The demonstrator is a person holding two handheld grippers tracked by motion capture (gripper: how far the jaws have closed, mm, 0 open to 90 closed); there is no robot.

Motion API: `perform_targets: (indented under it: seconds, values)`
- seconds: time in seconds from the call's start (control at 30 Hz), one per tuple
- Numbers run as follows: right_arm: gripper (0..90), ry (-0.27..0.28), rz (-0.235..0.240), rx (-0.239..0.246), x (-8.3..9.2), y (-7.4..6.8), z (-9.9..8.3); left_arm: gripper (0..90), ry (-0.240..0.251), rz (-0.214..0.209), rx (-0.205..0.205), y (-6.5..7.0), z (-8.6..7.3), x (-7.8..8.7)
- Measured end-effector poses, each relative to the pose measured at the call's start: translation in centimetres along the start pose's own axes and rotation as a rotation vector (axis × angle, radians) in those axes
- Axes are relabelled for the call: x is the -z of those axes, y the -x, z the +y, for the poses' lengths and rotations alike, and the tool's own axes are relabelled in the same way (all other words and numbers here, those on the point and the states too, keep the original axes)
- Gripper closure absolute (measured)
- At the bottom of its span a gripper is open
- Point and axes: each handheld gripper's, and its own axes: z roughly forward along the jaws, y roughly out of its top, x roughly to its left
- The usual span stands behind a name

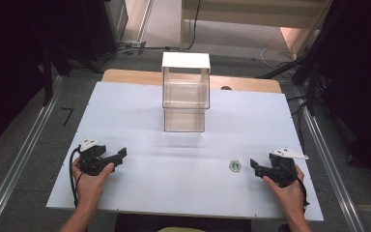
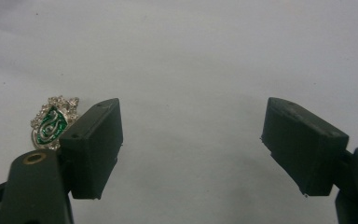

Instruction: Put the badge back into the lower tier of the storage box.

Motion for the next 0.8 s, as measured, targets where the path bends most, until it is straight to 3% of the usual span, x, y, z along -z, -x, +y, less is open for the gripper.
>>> perform_targets:
  seconds: [0.8]
  values:
    - [21.3, -0.001, 0.065, 0.019, -0.7, -1.8, 0.5, 15.8, 0.0, 0.001, -0.001, 0.0, 0.0, 0.0]
